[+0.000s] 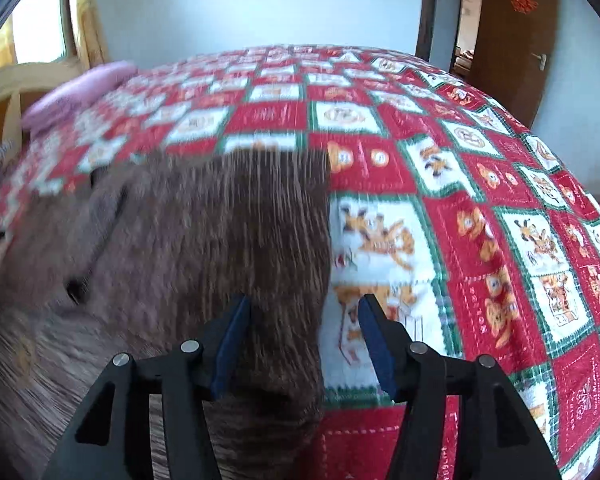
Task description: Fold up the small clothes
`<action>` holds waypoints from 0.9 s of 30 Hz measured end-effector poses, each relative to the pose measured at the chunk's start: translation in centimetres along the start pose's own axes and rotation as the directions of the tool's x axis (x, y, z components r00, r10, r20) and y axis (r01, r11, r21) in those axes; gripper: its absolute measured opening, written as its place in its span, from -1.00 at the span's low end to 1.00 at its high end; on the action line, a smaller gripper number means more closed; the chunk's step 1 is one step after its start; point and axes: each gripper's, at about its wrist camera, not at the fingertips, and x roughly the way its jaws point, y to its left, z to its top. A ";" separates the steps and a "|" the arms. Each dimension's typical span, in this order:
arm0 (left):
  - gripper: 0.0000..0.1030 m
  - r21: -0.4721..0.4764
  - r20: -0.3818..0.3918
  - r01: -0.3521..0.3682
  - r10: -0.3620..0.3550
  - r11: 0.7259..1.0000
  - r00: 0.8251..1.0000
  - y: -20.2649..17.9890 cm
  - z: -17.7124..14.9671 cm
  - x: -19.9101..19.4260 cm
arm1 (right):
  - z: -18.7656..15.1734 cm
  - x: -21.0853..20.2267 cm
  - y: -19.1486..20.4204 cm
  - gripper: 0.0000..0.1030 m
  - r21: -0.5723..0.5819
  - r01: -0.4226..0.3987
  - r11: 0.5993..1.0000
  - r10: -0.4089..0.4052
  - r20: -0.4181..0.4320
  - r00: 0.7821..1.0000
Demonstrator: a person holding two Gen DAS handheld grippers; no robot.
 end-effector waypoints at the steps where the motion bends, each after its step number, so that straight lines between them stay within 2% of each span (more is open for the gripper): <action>1: 1.00 0.029 -0.007 -0.015 0.015 0.999 1.000 -0.9 0.2 0.6 | 0.0 0.1 -0.8 0.15 0.036 -0.014 0.999 0.014 -0.010 1.000; 2: 1.00 0.057 -0.025 -0.050 0.052 0.997 0.998 -1.6 0.3 1.5 | 0.0 0.2 -1.2 0.19 0.049 -0.016 0.999 0.017 -0.015 1.000; 4: 1.00 0.083 -0.051 -0.169 0.173 0.982 0.984 -2.1 -0.2 3.3 | 0.1 0.1 -1.6 0.22 0.036 0.002 0.999 -0.002 -0.015 1.000; 5: 1.00 0.056 -0.065 -0.181 0.184 0.982 0.981 -1.5 -0.4 3.6 | 0.2 -0.1 -1.7 0.22 0.030 0.005 1.000 -0.005 -0.014 1.000; 8: 1.00 0.014 -0.085 -0.141 0.141 0.990 0.986 0.1 -1.0 3.7 | 0.5 -0.8 -2.0 0.22 0.044 0.017 0.999 -0.017 0.002 1.000; 11: 1.00 0.004 -0.085 -0.137 0.137 0.991 0.987 0.7 -1.3 3.5 | 1.3 -1.8 -1.6 0.23 0.058 -0.022 0.998 0.019 0.056 0.998; 14: 1.00 -0.003 -0.063 -0.134 0.134 0.991 0.989 0.9 -1.3 2.1 | 1.5 -1.7 -0.6 0.25 0.044 -0.058 0.997 0.056 0.047 0.997; 17: 1.00 -0.044 -0.022 -0.092 0.091 0.995 0.996 1.2 -1.3 -0.4 | 1.1 -0.9 0.4 0.25 0.016 -0.045 0.999 0.044 0.034 0.998; 20: 1.00 0.005 0.049 -0.073 0.073 0.997 0.996 -0.3 -1.3 -2.4 | 0.8 0.1 0.0 0.25 0.024 0.001 1.000 -0.001 0.004 1.000; 21: 1.00 0.041 0.052 -0.091 0.089 0.995 0.995 -1.1 -1.5 -2.2 | 0.6 0.3 -0.4 0.25 0.028 0.008 1.000 -0.008 0.001 1.000; 23: 1.00 0.135 -0.002 -0.206 0.208 0.969 0.978 -2.3 -2.5 0.6 | 0.3 0.5 -2.2 0.25 0.078 0.009 0.997 -0.008 -0.015 1.000; 25: 1.00 0.055 -0.036 -0.174 0.176 0.983 0.984 -0.4 -2.9 1.5 | -0.2 0.4 -3.8 0.25 0.109 0.029 0.994 -0.027 -0.014 1.000; 27: 1.00 0.027 -0.052 -0.149 0.151 0.988 0.987 0.5 -3.1 1.7 | -0.6 0.6 -4.1 0.26 0.106 0.007 0.994 -0.006 -0.011 1.000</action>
